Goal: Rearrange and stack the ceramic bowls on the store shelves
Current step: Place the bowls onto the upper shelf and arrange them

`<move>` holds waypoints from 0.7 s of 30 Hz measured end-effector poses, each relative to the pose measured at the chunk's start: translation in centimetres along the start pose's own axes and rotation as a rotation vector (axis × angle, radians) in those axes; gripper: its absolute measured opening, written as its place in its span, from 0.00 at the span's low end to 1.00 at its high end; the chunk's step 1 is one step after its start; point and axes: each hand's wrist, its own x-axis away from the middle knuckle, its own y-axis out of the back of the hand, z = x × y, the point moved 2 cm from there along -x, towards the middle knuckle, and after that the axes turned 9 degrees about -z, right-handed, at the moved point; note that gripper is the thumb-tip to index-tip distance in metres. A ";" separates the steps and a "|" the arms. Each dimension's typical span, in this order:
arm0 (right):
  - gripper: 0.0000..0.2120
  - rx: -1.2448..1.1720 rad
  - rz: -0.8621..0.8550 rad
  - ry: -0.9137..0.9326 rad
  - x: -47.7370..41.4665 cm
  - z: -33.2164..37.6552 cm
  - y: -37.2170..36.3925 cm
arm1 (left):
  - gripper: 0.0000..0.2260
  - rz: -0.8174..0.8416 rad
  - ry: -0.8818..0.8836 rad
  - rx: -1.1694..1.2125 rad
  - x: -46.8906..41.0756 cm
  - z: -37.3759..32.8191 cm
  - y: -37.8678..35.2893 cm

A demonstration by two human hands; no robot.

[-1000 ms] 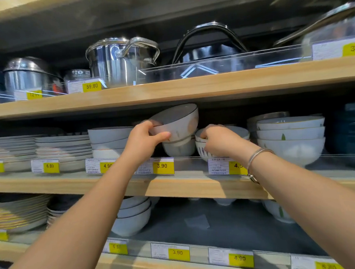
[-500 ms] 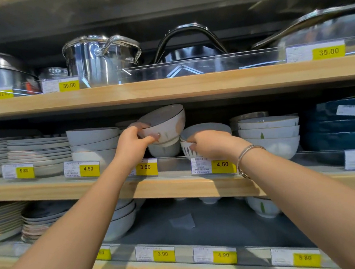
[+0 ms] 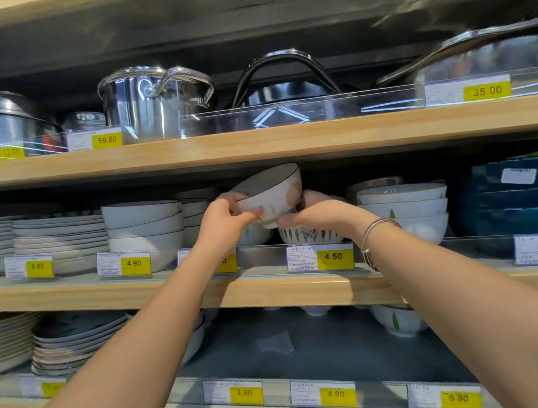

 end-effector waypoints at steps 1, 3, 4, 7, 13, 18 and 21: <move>0.36 -0.069 -0.054 -0.011 0.0 0.0 0.3 | 0.18 0.005 -0.004 0.001 -0.1 -0.2 -0.3; 0.40 -0.127 -0.154 -0.035 -0.1 0.2 1.0 | 0.16 0.022 -0.029 -0.013 -0.6 -0.7 -1.0; 0.41 -0.141 -0.184 -0.047 -0.1 0.3 1.4 | 0.16 0.030 -0.043 -0.033 -0.9 -1.1 -1.3; 0.42 -0.173 -0.249 -0.084 -0.3 -0.2 2.3 | 0.19 0.047 -0.054 -0.093 -2.1 -2.2 -2.7; 0.44 -0.310 -0.306 -0.202 -0.7 -2.2 3.2 | 0.25 0.114 0.031 -0.050 -3.0 -3.2 -5.9; 0.43 -0.235 -0.295 -0.225 -1.1 -2.5 3.0 | 0.27 0.125 0.127 0.055 -3.1 -1.5 -7.3; 0.40 -0.168 -0.252 -0.234 -1.2 -2.6 2.7 | 0.26 0.146 0.157 0.079 -3.6 -0.9 -7.4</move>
